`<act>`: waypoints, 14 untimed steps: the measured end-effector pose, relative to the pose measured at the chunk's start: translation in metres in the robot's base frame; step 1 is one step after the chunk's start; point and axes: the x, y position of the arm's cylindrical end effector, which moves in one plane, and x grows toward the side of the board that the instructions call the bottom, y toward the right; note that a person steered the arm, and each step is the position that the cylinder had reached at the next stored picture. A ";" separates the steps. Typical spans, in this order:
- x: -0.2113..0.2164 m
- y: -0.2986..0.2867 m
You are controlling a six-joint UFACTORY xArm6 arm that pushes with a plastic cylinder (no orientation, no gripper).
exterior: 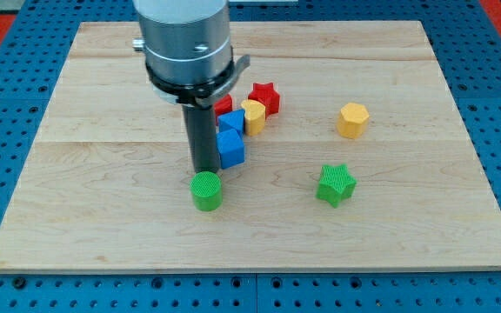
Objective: Push green circle to center
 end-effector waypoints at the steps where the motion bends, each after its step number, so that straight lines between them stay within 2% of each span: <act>1: -0.003 -0.014; 3: 0.048 -0.065; 4: 0.065 -0.044; 6: 0.059 -0.005; 8: 0.024 0.034; 14: -0.017 0.070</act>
